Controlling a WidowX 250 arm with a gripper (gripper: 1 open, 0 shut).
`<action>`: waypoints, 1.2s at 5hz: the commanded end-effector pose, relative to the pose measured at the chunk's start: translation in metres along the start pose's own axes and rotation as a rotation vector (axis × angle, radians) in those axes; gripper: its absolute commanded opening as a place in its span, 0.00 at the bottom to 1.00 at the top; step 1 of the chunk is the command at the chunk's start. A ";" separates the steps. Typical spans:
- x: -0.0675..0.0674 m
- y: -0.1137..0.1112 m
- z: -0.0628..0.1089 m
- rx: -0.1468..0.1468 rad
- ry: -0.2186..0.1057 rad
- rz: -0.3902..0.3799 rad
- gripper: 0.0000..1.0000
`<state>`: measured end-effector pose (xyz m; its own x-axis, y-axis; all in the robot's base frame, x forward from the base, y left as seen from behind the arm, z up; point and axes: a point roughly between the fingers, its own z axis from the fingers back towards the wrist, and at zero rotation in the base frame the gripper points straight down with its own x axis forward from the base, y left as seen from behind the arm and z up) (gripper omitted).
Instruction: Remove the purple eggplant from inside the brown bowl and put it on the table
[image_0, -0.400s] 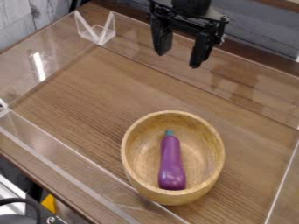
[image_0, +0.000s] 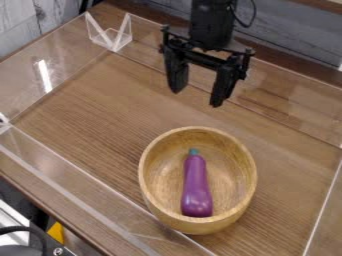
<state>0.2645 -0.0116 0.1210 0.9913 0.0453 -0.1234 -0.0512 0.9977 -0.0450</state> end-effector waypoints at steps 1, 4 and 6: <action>-0.009 -0.002 0.010 -0.018 -0.040 0.021 1.00; -0.040 -0.008 0.000 -0.058 -0.027 0.109 1.00; -0.053 -0.014 -0.008 -0.079 -0.032 0.170 1.00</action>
<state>0.2103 -0.0275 0.1122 0.9658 0.2177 -0.1406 -0.2318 0.9683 -0.0928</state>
